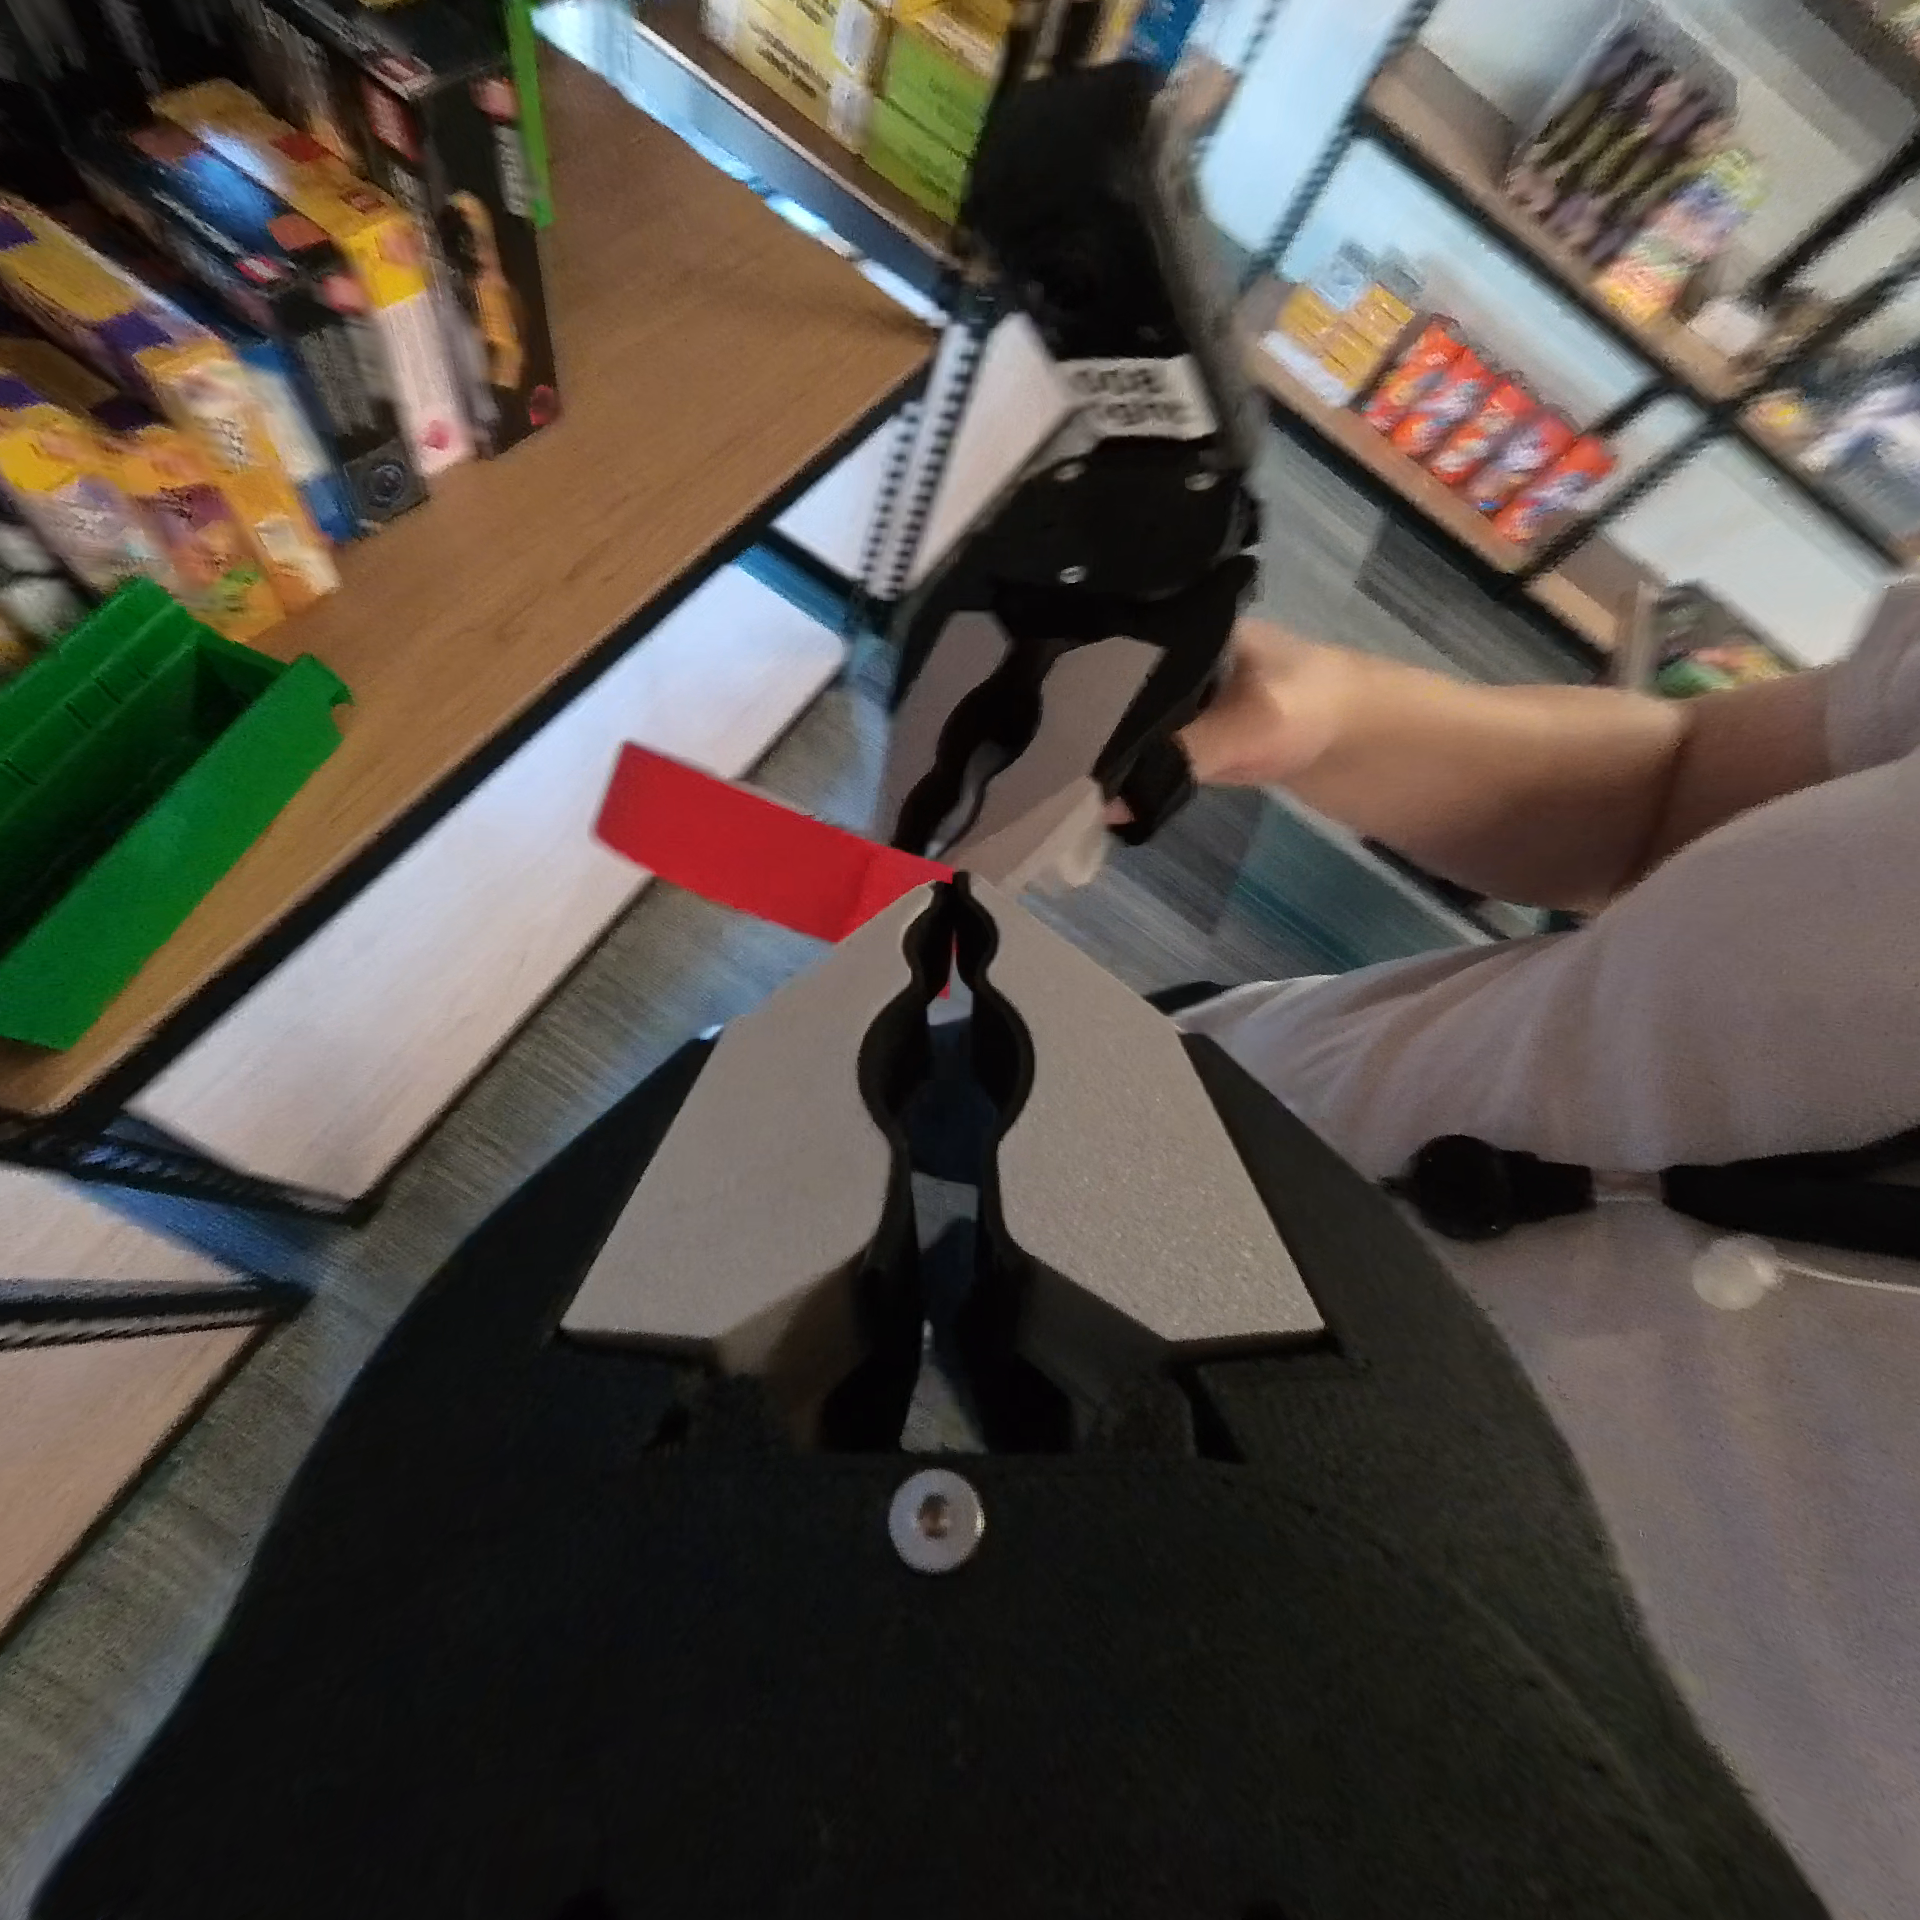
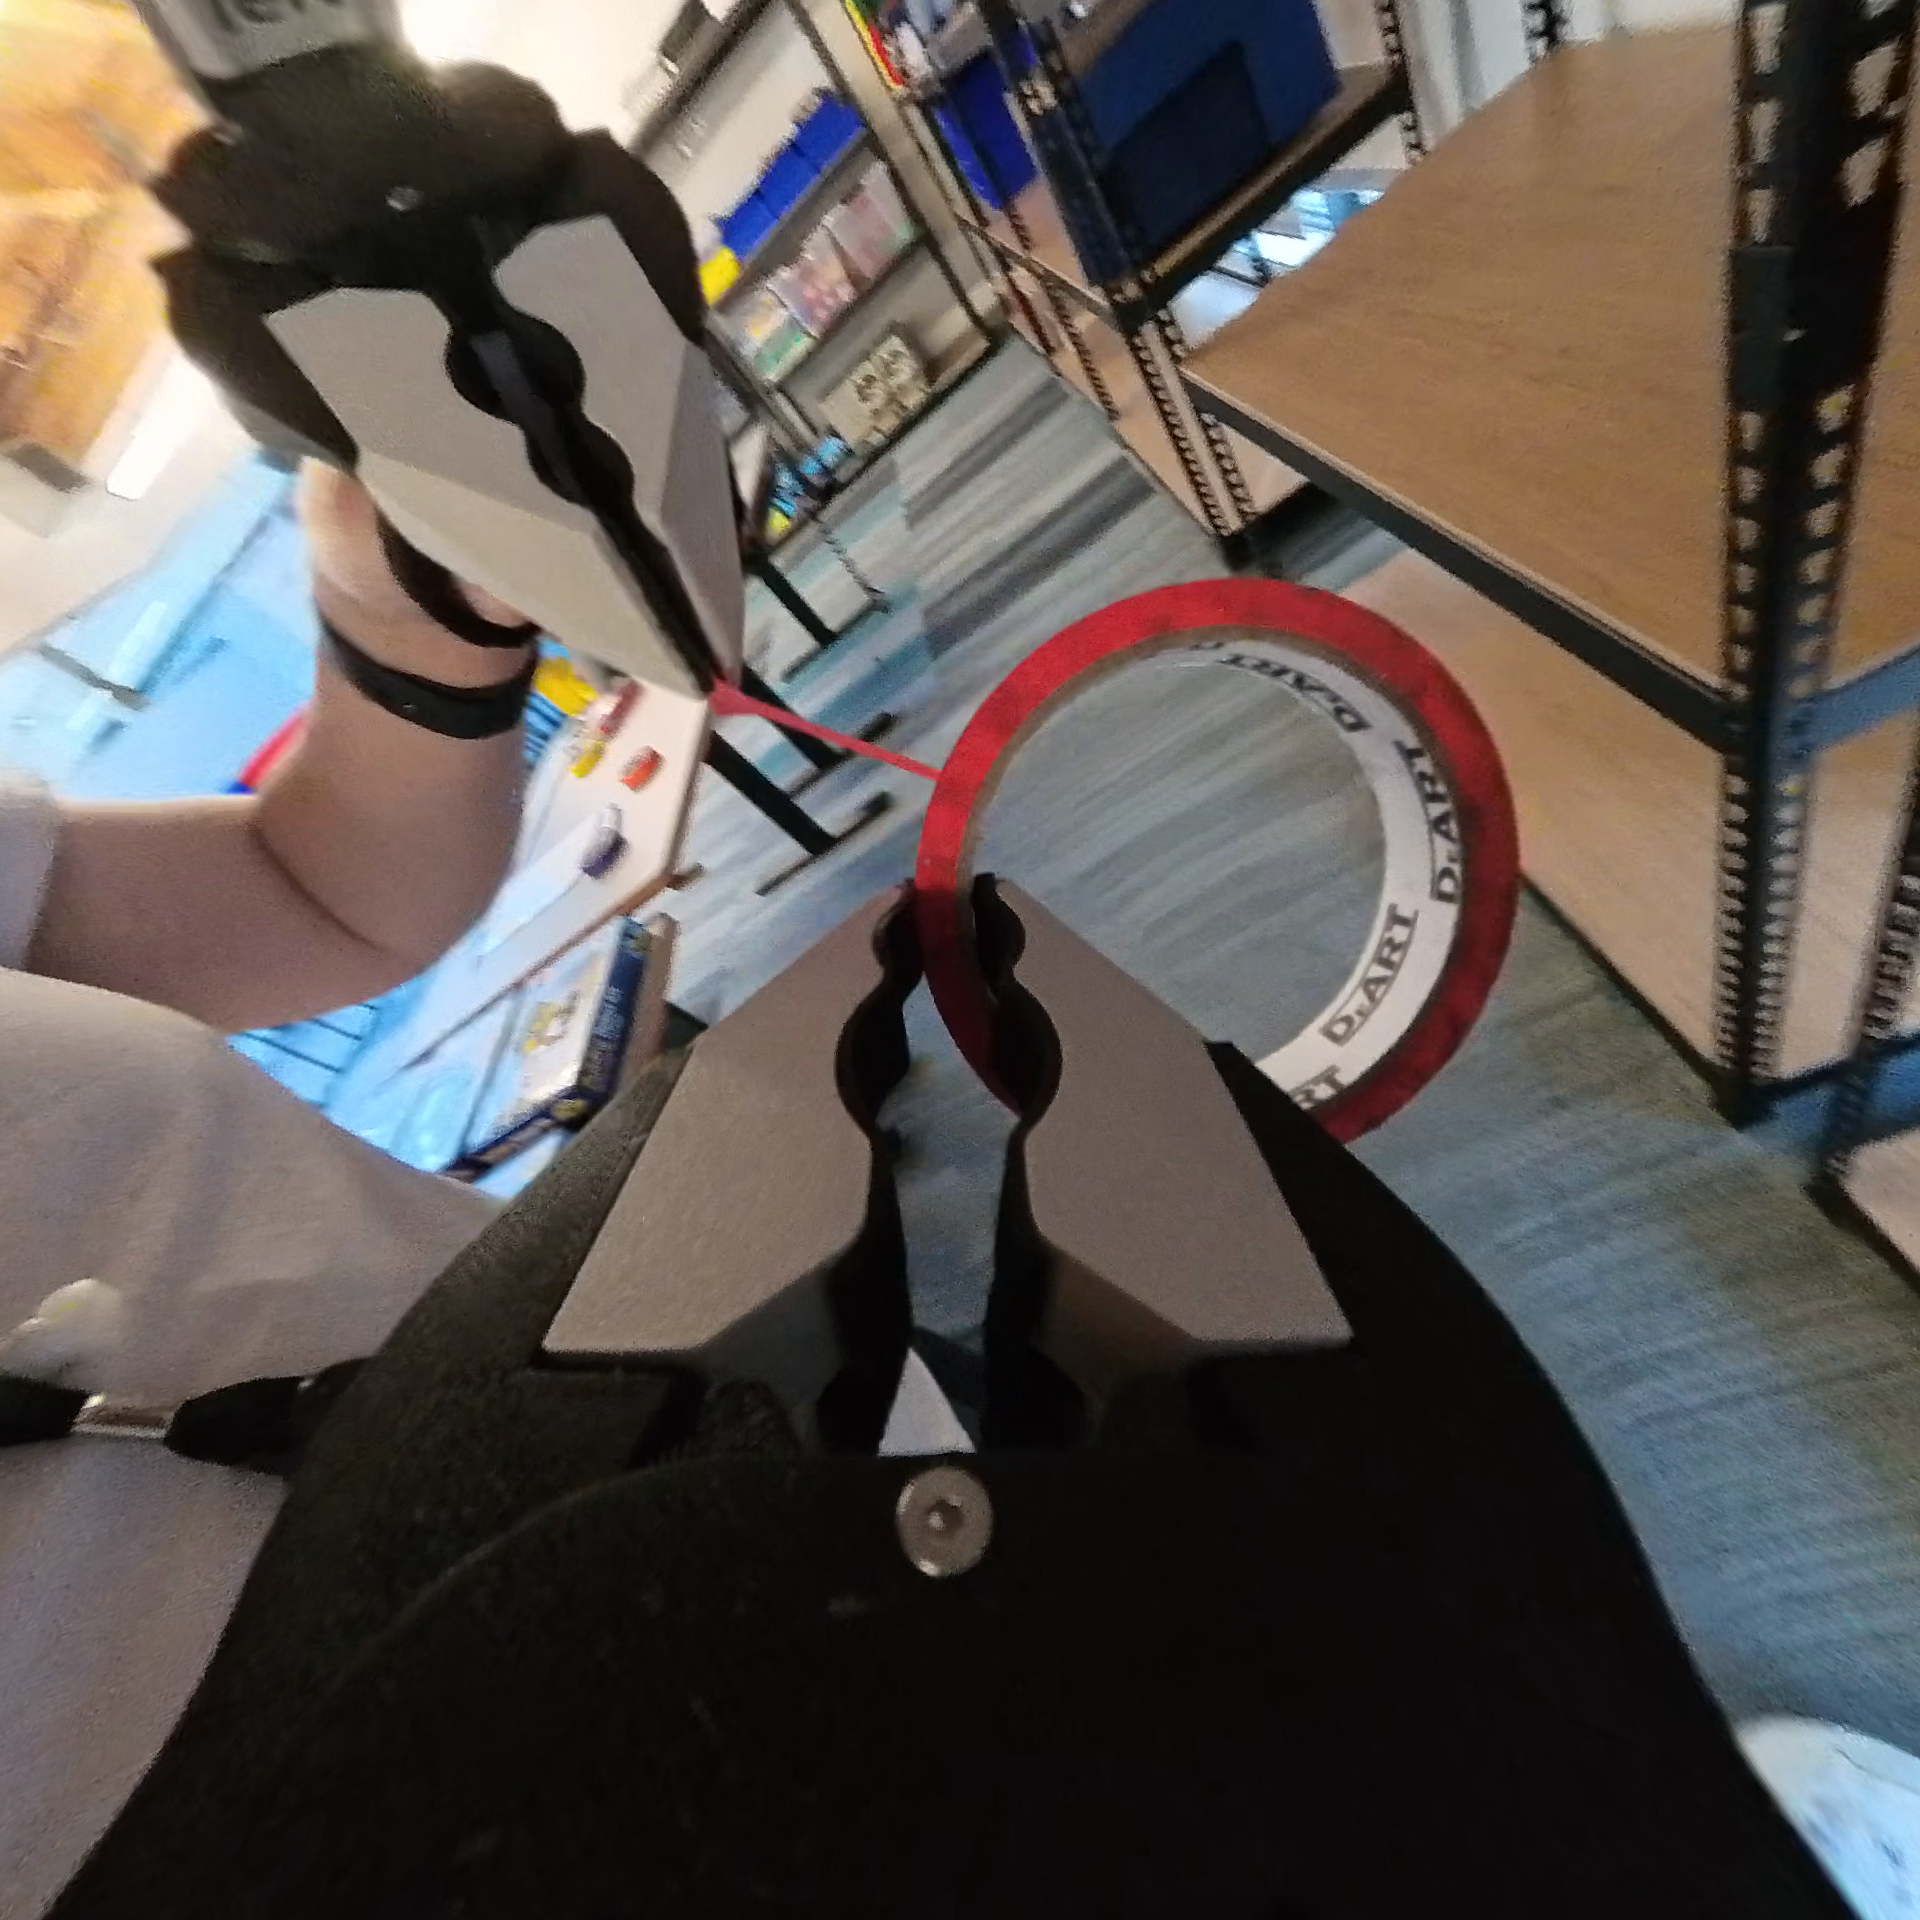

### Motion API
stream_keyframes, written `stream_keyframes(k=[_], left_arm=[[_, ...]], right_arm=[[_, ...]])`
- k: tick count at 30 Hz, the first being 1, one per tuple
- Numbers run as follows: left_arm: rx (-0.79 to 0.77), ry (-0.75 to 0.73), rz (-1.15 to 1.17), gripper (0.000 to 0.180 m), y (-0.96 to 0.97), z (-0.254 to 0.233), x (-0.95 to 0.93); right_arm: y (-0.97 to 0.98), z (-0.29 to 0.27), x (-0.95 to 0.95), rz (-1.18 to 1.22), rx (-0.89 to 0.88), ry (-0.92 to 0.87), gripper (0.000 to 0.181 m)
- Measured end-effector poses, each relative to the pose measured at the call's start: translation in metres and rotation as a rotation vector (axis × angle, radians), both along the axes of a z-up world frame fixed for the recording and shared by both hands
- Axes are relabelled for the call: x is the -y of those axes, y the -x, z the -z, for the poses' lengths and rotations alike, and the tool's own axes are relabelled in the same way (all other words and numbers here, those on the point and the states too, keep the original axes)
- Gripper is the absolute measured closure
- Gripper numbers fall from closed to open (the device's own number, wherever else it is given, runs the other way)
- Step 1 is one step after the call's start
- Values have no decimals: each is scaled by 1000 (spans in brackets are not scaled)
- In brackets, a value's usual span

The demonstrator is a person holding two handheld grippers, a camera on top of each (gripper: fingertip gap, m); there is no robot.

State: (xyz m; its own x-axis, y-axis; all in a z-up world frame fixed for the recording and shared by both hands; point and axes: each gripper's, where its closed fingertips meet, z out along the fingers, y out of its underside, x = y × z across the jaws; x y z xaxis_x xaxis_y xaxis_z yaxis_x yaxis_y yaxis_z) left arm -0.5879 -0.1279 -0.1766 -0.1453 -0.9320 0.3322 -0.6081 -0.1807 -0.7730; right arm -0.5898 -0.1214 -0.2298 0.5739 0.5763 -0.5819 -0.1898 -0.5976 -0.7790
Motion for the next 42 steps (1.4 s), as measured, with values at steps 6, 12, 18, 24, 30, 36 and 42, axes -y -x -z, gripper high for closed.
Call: stream_keyframes(k=[6,12,18,24,30,36,42], left_arm=[[43,-273,-84,154,1,7,-6],[175,-306,-214,130,18,-28,-19],[197,-596,-246,127,11,-7,-28],[235,-1048,-143,121,4,-11,-25],[243,-1243,-76,144,4,-8,-22],[209,-1264,-100,162,19,-4,-30],[132,-1226,-166,180,48,9,-37]], right_arm=[[-17,7,-4,92,256,20,173],[-27,1,-10,134,299,99,173],[-20,-27,-12,131,231,129,173],[-3,-39,-4,52,102,211,173],[3,-35,-2,34,48,262,173],[22,-26,-4,-38,47,297,173],[50,-13,-10,-153,39,338,173]])
